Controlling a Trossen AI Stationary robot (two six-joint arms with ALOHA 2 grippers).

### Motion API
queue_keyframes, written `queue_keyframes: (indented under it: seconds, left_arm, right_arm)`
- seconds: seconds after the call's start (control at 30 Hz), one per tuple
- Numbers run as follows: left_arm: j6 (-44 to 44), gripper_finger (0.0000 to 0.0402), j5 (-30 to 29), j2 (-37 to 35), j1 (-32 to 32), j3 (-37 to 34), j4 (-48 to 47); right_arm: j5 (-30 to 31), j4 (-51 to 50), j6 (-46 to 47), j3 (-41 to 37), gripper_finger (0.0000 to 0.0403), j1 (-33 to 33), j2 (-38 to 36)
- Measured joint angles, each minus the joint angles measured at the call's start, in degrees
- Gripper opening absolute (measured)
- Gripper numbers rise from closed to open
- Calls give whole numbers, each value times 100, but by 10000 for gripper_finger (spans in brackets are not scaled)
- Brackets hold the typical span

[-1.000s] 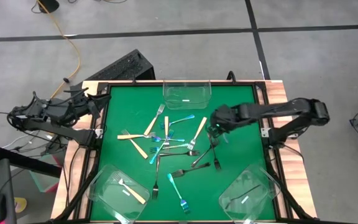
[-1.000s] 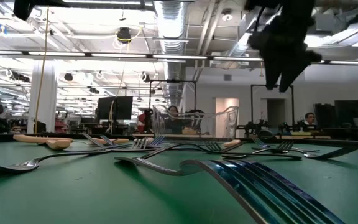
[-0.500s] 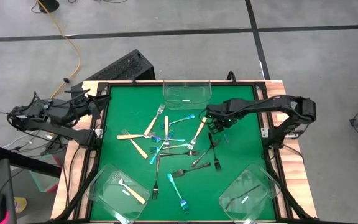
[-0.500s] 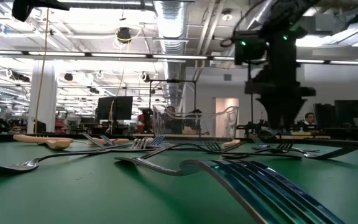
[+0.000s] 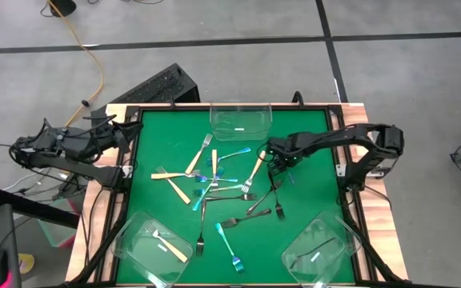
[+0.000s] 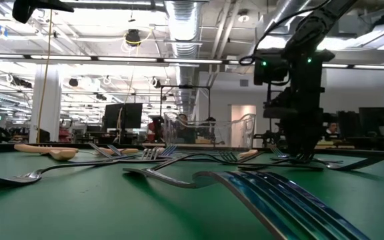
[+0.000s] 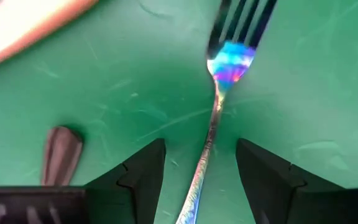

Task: Sort silverware by color (type)
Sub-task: Put the blue fork into the top transparent bin

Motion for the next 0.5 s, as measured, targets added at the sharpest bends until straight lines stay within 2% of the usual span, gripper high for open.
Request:
queue_keyframes:
  seconds: [0.2, 0.5]
  left_arm:
    - [-2, 128, -7, -2, 2, 0, 0]
    - [-4, 128, -7, -2, 1, 0, -24]
  right_arm:
    - [-138, -8, -92, 28, 199, -3, 268]
    - [-132, -96, 51, 22, 93, -40, 292]
